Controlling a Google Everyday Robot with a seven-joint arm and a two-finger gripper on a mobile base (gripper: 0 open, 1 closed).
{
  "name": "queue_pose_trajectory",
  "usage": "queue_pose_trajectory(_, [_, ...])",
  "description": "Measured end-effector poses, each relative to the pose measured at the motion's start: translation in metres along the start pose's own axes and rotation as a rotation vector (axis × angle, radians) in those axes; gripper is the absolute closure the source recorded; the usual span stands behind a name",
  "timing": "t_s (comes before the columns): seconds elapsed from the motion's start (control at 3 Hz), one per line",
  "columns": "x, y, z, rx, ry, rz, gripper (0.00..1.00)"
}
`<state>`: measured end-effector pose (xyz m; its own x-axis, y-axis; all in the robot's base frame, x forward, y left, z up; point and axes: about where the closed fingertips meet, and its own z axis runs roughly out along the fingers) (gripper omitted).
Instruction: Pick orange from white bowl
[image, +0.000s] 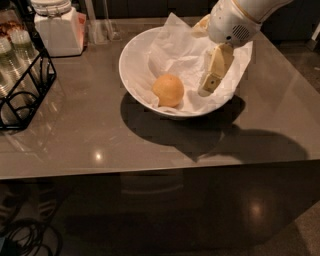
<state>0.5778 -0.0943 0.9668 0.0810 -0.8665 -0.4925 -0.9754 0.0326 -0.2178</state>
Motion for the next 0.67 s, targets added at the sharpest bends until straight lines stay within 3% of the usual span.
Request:
queue_pose_trajectory(0.33, [0.0000, -0.0001, 0.0002, 0.000, 0.000, 0.000, 0.10])
queue_pose_trajectory(0.67, [-0.0015, -0.0027, 0.0084, -0.006, -0.022, -0.002, 0.01])
